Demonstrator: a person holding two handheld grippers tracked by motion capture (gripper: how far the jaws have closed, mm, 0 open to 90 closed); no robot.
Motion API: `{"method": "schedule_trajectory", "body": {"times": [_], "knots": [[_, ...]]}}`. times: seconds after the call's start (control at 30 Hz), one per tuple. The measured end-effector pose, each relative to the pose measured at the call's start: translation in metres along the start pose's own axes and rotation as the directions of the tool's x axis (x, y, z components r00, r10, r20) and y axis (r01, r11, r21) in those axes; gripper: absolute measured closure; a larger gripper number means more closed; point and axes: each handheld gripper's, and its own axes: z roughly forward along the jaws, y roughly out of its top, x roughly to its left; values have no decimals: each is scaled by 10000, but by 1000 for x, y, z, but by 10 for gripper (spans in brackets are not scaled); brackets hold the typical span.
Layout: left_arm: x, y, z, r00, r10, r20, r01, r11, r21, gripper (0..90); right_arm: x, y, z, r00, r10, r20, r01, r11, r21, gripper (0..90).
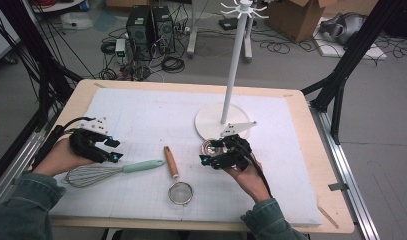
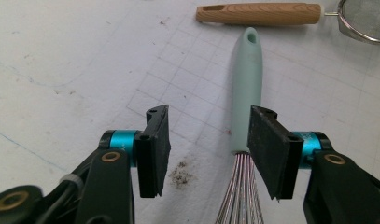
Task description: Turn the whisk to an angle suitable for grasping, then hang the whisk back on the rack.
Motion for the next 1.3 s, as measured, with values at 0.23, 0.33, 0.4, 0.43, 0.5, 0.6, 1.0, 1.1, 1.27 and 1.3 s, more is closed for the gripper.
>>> {"method": "schedule_trajectory", "body": {"times": [0.23, 0.33, 0.4, 0.43, 0.5, 0.6, 1.0, 1.1, 1.27, 1.3], "knots": [[-4, 5, -3, 9999, 86, -95, -88, 9999, -130, 453, -15, -9, -25, 9979, 373, 524, -360, 9990, -260, 250], [-5, 8, -3, 9998, 181, -70, -182, 9998, -84, 449, -18, -12, -37, 9966, 405, 722, -369, 9981, -503, 245], [-5, 9, -3, 9997, 253, -24, -253, 9996, -76, 445, -19, -15, -44, 9957, 422, 828, -374, 9975, -596, 243], [-5, 9, -3, 9998, 195, -16, -196, 9998, -78, 444, -20, -18, -47, 9949, 482, 891, -431, 9974, -581, 239], [-6, 9, -1, 9998, 218, 1, -218, 9998, -26, 439, -23, -22, -52, 9941, 527, 949, -472, 9971, -590, 234], [-7, 8, 2, 9994, 351, -29, -351, 9994, 50, 441, -26, -29, -58, 9924, 616, 1063, -547, 9963, -669, 231], [-11, 7, 11, 9986, 462, 275, -472, 9982, 360, 432, -27, -44, -69, 9877, 876, 1292, -775, 9937, -808, 213], [-12, 6, 15, 9980, 514, 372, -535, 9969, 573, 430, -27, -45, -71, 9876, 815, 1339, -713, 9943, -793, 213], [-14, 4, 22, 9982, 471, 364, -496, 9962, 712, 453, -27, -50, -74, 9862, 872, 1404, -757, 9935, -854, 214], [-14, 4, 23, 9981, 500, 353, -527, 9954, 798, 453, -26, -50, -74, 9866, 853, 1389, -745, 9940, -806, 214]]}}
